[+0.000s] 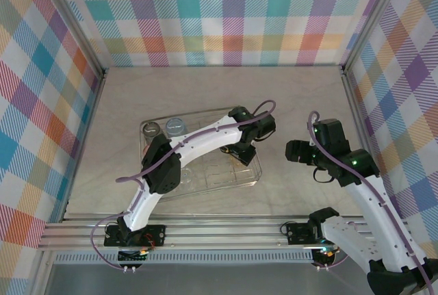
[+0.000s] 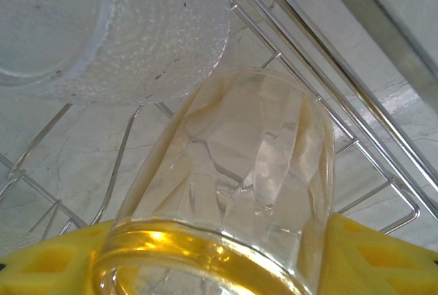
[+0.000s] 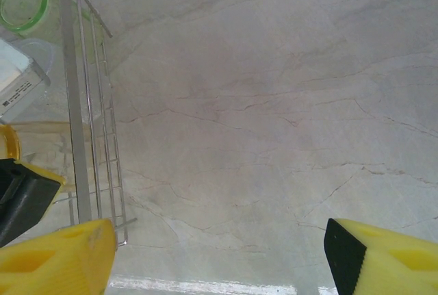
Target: Load the cups into the dish rack
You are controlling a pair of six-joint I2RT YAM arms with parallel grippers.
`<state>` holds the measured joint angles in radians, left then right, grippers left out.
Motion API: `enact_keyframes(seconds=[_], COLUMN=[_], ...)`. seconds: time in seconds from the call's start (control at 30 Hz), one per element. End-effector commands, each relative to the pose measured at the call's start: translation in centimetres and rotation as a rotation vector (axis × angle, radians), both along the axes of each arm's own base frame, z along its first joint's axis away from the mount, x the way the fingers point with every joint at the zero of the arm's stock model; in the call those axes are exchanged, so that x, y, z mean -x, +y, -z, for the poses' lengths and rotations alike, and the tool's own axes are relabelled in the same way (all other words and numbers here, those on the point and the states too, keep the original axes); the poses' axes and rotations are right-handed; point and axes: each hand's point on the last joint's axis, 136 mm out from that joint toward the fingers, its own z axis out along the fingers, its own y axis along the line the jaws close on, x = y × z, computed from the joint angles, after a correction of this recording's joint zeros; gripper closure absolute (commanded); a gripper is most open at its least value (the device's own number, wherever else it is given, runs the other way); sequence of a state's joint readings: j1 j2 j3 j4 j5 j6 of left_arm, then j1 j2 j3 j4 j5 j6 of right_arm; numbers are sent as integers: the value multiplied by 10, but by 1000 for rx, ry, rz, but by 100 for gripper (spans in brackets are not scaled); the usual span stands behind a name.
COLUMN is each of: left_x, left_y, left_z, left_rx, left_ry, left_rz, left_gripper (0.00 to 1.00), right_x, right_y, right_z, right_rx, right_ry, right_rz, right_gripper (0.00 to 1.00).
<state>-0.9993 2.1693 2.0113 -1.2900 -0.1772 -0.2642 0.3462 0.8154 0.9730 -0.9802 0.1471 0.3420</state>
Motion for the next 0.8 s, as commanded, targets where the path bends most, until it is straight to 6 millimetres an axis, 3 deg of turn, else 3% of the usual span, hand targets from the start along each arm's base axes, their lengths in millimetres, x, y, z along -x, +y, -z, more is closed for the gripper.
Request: enact_keyframes(seconds=[0.0,0.07,0.33,0.37,0.4,0.6,0.77], left_x=[-5,-8,-10,-10,-11,-13,-14], left_y=[1,1,-2,-2,-3,-3,-1], left_z=[0,-1,1,0,-2,-20,-52], left_rx=[-33,-32,-28,-24,-17,32,104], left_ry=[-23,-41,-46,-51,-58,-106,-190], left_rz=[17,14,28,26,24,17,16], left_gripper=[53,44,23,7,0,0,0], right_x=[-1,-1,0,1,1,1,-2], right_y=[1,2,2,3,3,4,12], right_z=[4,3,-1,-2,-2,-2,-1], right_rx=[4,1,-8,-9,-10,-14,-27], right_ry=[-1,-1,-8,-7,-5,2,37], right_rz=[-16,-18,-22,-23,-22,-24,-58], right_gripper=[20,20,20,20,20,20,22])
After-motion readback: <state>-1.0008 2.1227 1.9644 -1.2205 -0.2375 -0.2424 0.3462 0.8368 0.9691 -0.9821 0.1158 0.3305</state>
